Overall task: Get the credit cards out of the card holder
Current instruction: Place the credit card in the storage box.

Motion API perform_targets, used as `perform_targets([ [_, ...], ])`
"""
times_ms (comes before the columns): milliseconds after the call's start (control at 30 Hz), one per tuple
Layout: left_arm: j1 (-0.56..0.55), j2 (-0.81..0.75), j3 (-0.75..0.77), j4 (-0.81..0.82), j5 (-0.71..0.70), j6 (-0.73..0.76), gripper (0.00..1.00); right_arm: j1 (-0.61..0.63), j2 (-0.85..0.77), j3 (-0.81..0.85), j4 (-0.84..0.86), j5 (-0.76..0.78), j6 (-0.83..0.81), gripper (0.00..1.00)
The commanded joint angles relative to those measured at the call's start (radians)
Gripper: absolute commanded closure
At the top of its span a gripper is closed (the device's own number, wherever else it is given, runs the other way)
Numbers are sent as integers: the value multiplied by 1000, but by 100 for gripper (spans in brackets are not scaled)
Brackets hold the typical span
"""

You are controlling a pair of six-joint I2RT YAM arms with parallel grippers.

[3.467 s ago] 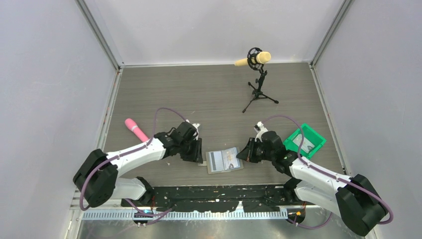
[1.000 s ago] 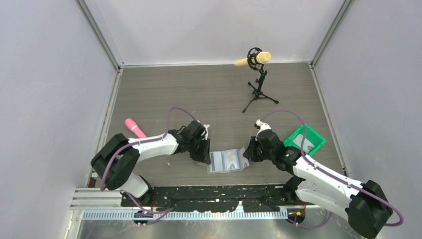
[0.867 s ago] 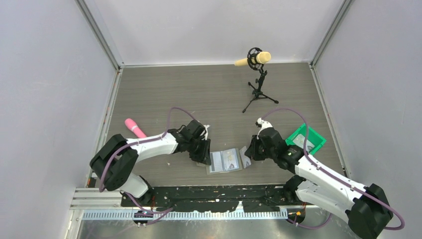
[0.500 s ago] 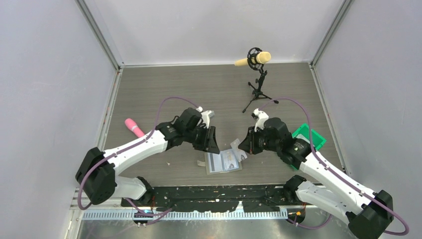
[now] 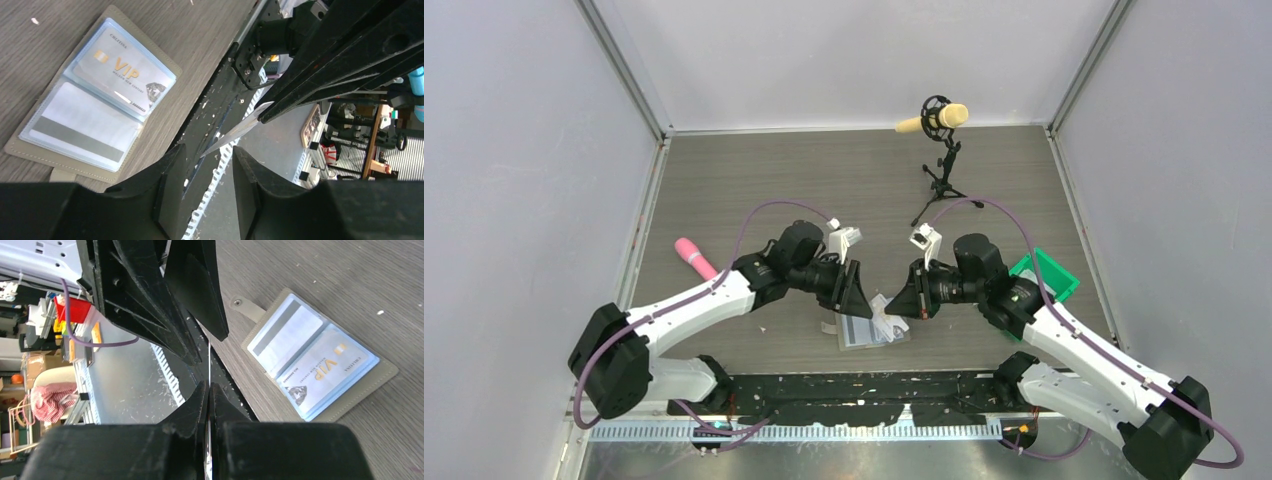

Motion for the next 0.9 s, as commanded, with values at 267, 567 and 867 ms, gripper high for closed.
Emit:
perform_targets([
  [267, 3, -78, -53, 182, 96, -24, 98, -2, -8, -13, 90, -94, 4, 95],
  [567, 3, -68, -52, 252, 78, -82, 100, -6, -109, 66, -80, 168, 1, 69],
  [867, 3, -115, -58, 286, -33, -137, 100, -12, -228, 59, -146, 414, 178, 32],
])
